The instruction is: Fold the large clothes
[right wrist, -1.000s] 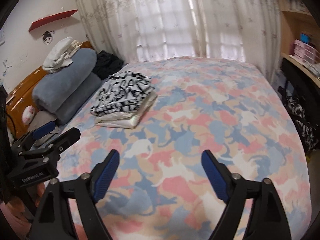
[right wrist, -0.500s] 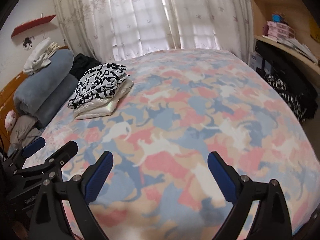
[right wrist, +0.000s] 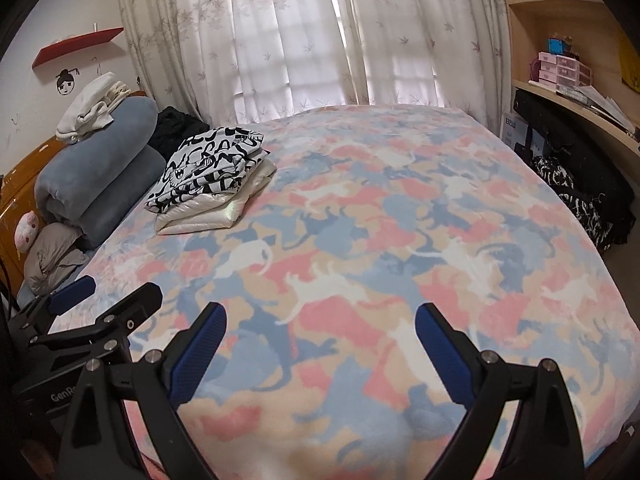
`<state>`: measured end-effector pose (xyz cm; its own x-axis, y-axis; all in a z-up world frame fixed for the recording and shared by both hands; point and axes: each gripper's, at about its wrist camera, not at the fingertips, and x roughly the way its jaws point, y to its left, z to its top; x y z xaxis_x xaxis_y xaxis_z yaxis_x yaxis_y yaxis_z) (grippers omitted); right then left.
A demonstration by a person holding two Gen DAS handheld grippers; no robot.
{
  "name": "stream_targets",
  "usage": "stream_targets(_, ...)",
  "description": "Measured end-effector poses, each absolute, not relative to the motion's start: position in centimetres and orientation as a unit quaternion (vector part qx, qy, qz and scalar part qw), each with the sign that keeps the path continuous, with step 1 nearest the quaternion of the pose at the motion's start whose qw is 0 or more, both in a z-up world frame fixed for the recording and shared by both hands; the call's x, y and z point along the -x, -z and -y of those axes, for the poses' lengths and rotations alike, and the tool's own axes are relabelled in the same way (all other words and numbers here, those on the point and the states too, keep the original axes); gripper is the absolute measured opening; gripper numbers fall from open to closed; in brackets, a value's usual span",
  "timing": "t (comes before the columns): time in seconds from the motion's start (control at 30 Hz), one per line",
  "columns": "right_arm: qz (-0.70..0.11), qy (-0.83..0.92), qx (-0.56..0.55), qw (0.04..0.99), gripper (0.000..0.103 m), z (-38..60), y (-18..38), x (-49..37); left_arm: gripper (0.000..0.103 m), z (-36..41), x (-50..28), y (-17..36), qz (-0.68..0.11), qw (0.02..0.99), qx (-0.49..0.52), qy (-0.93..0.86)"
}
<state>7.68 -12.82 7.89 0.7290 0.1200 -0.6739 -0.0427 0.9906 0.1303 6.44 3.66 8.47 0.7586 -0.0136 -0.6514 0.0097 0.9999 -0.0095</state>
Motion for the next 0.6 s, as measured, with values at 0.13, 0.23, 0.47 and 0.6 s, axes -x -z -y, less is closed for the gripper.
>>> stream_targets(0.13,-0.365,-0.045,-0.052,0.928,0.096,12.6,-7.9,-7.5,0.102,-4.0,-6.1,-8.4,-0.352,0.936,0.013,0.009)
stream_targets(0.23,-0.363,-0.044,-0.047,0.929,0.096,12.5,-8.0,-7.2,0.102,-4.1,-5.9,-8.3,-0.353,0.935,0.018,0.013)
stream_targets(0.47,-0.367,-0.045,-0.049,0.928,0.096,12.3,-8.0,-6.6,0.102,-4.1,-5.8,-8.1,-0.354,0.935,0.015,0.011)
stream_targets(0.6,-0.368,-0.044,-0.048,0.928,0.096,12.3,-8.0,-6.6,0.102,-4.1,-5.8,-8.1,-0.351,0.936,0.01,0.007)
